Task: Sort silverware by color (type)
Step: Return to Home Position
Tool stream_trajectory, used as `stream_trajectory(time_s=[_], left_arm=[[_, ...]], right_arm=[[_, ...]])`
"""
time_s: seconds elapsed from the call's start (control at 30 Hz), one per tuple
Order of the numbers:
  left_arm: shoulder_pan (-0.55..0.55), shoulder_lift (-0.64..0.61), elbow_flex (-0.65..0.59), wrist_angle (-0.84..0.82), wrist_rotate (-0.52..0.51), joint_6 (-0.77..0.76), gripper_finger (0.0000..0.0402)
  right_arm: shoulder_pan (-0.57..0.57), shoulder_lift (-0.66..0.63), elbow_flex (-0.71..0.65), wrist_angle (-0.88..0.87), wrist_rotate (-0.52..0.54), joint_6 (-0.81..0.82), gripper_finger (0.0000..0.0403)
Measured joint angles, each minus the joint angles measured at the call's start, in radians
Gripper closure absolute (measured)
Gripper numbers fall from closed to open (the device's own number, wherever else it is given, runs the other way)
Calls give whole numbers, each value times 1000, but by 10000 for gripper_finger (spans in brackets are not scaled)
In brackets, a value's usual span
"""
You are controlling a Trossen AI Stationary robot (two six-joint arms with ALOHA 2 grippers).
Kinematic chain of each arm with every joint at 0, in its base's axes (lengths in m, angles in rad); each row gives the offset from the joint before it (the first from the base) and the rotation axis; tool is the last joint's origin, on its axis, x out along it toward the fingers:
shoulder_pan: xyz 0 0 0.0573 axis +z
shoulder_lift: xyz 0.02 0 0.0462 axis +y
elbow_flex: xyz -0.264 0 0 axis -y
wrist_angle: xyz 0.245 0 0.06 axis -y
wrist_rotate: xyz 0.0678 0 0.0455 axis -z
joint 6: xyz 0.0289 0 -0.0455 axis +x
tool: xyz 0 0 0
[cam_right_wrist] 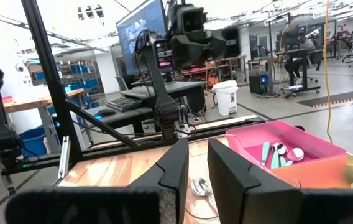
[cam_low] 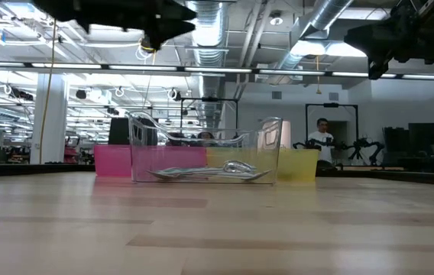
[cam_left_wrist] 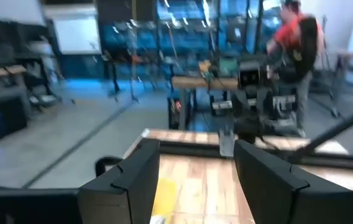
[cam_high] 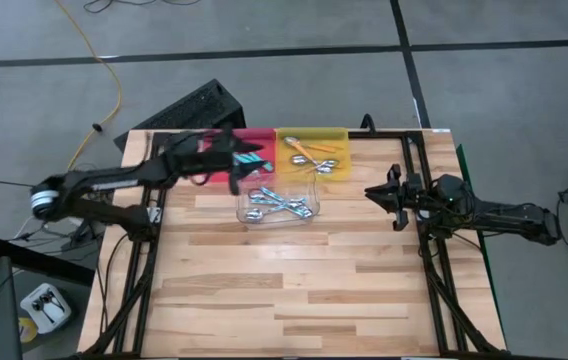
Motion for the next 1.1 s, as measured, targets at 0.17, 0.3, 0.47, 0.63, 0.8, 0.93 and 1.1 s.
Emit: stream_trajectory(time_s=[0.17, 0.3, 0.47, 0.63, 0.8, 0.93, 1.1], left_arm=[[-29, -154, -173, 94, -49, -61, 209], [-37, -255, -247, 94, -49, -83, 209], [-42, -346, -323, 89, -49, -96, 209], [-42, -398, -382, 95, -50, -108, 209], [-42, -409, -410, 99, -50, -116, 209], [-42, -409, -438, 99, -49, -116, 209], [-42, -409, -469, 103, -49, -122, 209]], right_arm=[[0, 0, 0, 0, 0, -5, 316], [0, 0, 0, -1, 0, -5, 316], [0, 0, 0, -4, 0, -11, 316], [0, 0, 0, -25, 0, -28, 316], [0, 0, 0, -35, 0, -36, 316], [0, 0, 0, -52, 1, -53, 316], [0, 1, 0, -61, 1, -62, 316]])
